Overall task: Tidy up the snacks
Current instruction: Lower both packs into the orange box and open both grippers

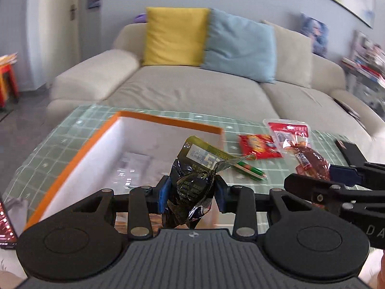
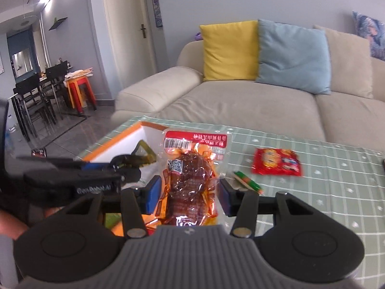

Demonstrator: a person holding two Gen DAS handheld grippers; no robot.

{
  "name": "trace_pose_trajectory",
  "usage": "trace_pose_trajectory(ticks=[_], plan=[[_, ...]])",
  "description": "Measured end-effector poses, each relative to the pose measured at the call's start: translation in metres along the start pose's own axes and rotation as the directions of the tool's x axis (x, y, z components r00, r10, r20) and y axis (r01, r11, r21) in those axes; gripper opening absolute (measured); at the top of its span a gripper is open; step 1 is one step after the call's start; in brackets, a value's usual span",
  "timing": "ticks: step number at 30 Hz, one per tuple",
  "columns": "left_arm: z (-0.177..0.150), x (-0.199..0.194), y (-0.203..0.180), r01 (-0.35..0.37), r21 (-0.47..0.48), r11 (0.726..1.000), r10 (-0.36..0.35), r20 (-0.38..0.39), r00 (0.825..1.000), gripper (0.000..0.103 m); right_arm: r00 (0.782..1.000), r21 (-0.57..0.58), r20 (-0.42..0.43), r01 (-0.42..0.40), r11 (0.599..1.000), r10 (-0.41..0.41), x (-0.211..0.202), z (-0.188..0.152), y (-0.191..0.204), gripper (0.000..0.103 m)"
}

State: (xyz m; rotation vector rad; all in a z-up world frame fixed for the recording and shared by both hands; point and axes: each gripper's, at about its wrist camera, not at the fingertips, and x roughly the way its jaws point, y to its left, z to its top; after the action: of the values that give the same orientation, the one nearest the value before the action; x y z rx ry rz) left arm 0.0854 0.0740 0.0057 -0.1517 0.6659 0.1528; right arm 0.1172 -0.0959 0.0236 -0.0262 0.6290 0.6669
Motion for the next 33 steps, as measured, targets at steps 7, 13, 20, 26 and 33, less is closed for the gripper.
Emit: trace_pose_trajectory(ticks=[7,13,20,26,33], plan=[[0.011,0.020,0.044,-0.052,-0.083,0.995,0.050,-0.030,0.998,0.043,0.998,-0.037,-0.050,-0.044,0.998,0.042,0.048,0.032,0.034,0.049],[0.017,0.046,0.075,-0.075,-0.153,0.985,0.064,-0.079,0.995,0.042,0.992,-0.116,-0.127,-0.029,0.993,0.014,0.100,0.048,0.055,0.049],[0.018,0.078,0.092,-0.135,-0.131,0.982,0.114,-0.159,0.981,0.042,0.977,-0.255,-0.202,0.017,0.967,-0.070,0.158,0.051,0.072,0.049],[0.012,0.099,0.097,-0.155,-0.121,0.981,0.124,-0.228,0.966,0.042,0.956,-0.372,-0.258,0.036,0.928,-0.141,0.198,0.046,0.077,0.049],[0.009,0.114,0.097,-0.180,-0.097,0.979,0.145,-0.297,0.944,0.042,0.937,-0.421,-0.295,0.049,0.906,-0.188,0.223,0.039,0.081,0.051]])
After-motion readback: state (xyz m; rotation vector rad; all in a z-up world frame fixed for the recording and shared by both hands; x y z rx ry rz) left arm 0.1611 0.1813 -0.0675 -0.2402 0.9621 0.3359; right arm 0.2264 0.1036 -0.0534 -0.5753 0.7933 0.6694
